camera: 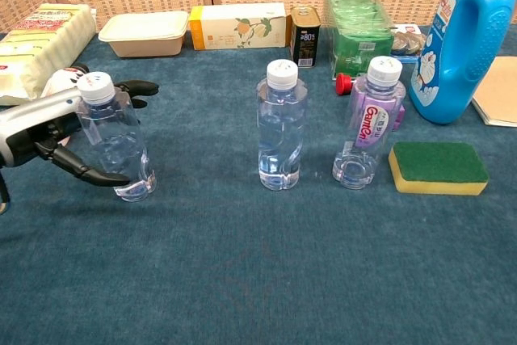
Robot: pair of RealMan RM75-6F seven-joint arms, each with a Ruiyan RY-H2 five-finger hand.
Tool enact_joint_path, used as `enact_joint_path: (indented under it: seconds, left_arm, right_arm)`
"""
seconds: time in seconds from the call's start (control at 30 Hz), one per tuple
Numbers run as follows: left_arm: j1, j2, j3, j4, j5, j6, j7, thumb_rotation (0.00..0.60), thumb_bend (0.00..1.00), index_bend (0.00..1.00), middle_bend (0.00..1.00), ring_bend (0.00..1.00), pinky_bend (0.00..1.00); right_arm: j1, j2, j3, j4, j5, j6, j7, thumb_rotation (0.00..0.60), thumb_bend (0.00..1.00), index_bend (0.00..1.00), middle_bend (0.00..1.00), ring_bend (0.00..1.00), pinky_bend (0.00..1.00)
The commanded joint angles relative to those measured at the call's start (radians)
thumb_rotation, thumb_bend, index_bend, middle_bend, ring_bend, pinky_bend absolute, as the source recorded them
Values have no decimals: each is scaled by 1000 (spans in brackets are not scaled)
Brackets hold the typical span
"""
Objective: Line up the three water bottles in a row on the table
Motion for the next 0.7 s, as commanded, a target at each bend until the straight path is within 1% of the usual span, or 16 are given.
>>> enact_joint_path:
  seconds: [0.03, 0.1, 0.17, 0.2, 0.37, 0.47, 0.6, 0.7]
  left_arm:
    - [-6, -28, -12, 7, -23, -3, 28, 600, 219, 93, 134, 98, 334]
    - [-4, -46, -17, 15, -36, 1, 55, 600, 253, 315, 312, 224, 406]
    - [0, -63, -22, 23, -49, 9, 79, 600, 269, 456, 415, 283, 431]
    - [2, -70, -25, 26, -53, 16, 89, 600, 272, 484, 439, 296, 437]
    - [9, -94, -29, 41, -65, 48, 106, 600, 278, 552, 497, 329, 446]
    - [10, -104, -31, 49, -70, 62, 107, 600, 275, 556, 501, 333, 446]
    - [-7, -109, -38, 34, -78, 51, 80, 600, 271, 557, 501, 333, 446]
    - [-36, -111, -44, 9, -86, 15, 65, 600, 265, 556, 501, 332, 446]
  right_arm:
    - [-4, 2, 4, 1, -2, 2, 6, 600, 0, 101, 8, 0, 223]
    - [-7, 4, 7, 2, -4, 3, 12, 600, 0, 101, 8, 0, 223]
    - [-9, 5, 9, 2, -8, 4, 17, 600, 0, 102, 8, 0, 223]
    - [-10, 5, 9, 3, -10, 3, 19, 600, 0, 102, 8, 0, 223]
    - [-11, 6, 14, 4, -15, -5, 26, 600, 0, 102, 8, 0, 223]
    - [-12, 6, 18, 3, -14, -13, 23, 600, 0, 102, 8, 0, 223]
    - [-12, 6, 19, -2, -17, -23, 14, 600, 0, 103, 8, 0, 223]
    - [-12, 7, 21, -8, -20, -30, 6, 600, 0, 104, 8, 0, 223]
